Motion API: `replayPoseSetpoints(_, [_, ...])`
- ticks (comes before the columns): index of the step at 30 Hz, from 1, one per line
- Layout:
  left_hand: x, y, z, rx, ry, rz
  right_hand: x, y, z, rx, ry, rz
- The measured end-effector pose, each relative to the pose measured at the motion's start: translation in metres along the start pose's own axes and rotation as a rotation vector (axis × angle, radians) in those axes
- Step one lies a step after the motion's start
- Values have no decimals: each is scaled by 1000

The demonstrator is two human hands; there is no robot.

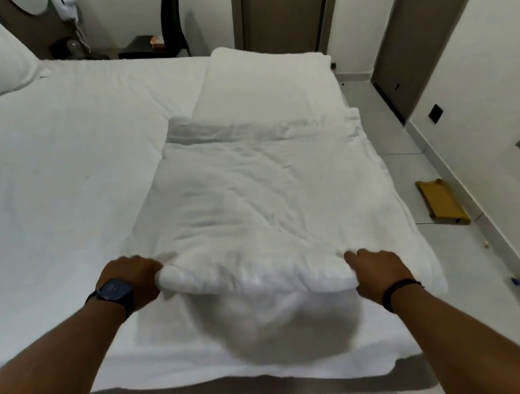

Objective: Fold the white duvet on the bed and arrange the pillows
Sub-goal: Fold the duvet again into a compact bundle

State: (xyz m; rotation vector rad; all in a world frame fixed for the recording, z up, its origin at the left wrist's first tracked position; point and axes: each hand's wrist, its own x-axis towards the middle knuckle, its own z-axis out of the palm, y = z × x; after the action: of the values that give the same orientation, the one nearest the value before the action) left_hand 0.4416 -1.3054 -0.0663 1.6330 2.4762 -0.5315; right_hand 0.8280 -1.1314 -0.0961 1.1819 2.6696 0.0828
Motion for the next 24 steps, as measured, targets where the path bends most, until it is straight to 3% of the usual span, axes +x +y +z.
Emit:
replayPoseSetpoints(3, [-46, 8, 3, -9, -35, -12, -43, -4, -8, -7, -43, -10])
replayPoseSetpoints(8, [-49, 2, -46, -8, 7, -62, -39, 16, -48, -42, -22, 12])
replayPoseSetpoints(13, [-23, -9, -75, -79, -67, -104, -21, 23, -61, 10, -101, -48])
replayPoseSetpoints(17, [44, -27, -118, -157, -96, -91, 38, 48, -95, 26, -69, -59])
replayPoseSetpoints(22, [194, -63, -258, -128, 126, -39, 179, 111, -221, -98, -14, 71])
replayPoseSetpoints(24, [253, -79, -325, -217, 328, -65, 245, 141, -280, -167, 195, 148])
